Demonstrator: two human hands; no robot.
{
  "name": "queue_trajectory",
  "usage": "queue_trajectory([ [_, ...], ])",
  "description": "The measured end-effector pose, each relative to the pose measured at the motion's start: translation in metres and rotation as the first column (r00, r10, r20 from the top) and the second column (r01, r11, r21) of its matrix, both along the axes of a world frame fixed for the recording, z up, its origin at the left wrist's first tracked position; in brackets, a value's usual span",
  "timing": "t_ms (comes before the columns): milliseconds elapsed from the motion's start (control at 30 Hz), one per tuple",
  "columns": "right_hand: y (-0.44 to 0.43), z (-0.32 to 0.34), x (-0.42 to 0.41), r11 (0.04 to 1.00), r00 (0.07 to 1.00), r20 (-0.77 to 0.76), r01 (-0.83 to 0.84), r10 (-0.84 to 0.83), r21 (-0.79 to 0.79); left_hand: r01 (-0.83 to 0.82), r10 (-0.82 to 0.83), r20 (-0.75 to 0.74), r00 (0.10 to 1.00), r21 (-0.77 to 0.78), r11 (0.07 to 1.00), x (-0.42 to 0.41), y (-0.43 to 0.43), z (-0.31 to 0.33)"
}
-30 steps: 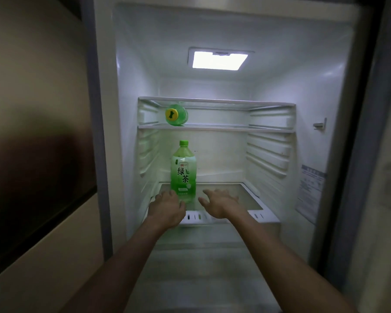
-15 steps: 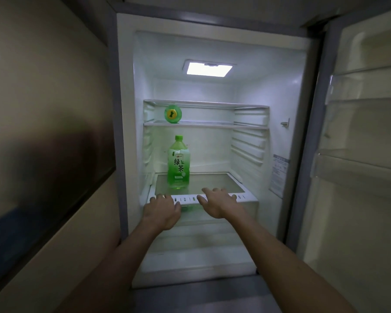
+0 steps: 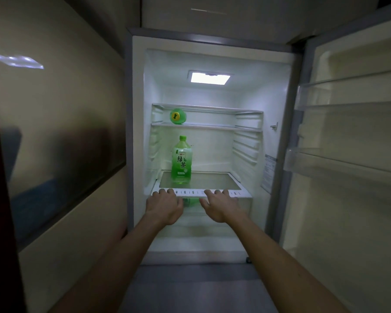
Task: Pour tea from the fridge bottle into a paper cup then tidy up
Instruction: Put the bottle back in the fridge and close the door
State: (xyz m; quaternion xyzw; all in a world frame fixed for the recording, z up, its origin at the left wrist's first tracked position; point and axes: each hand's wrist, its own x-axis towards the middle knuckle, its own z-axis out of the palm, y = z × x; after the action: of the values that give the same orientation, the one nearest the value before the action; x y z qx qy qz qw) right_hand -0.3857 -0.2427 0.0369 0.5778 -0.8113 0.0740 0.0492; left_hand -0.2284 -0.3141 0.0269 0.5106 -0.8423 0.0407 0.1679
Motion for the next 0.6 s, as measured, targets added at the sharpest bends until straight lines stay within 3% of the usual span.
queue_trajectory([
  [233, 0.065, -0.008, -0.009, 0.999, 0.999, 0.025, -0.035, 0.035, -0.002, -0.030, 0.030, -0.025, 0.999, 0.015, 0.999, 0.004, 0.052, -0.005],
  [600, 0.178, -0.032, -0.006, 0.997, 0.996, 0.074, -0.058, 0.054, 0.049, -0.066, 0.064, 0.059, 0.996, 0.033, 0.997, 0.029, 0.166, -0.034],
])
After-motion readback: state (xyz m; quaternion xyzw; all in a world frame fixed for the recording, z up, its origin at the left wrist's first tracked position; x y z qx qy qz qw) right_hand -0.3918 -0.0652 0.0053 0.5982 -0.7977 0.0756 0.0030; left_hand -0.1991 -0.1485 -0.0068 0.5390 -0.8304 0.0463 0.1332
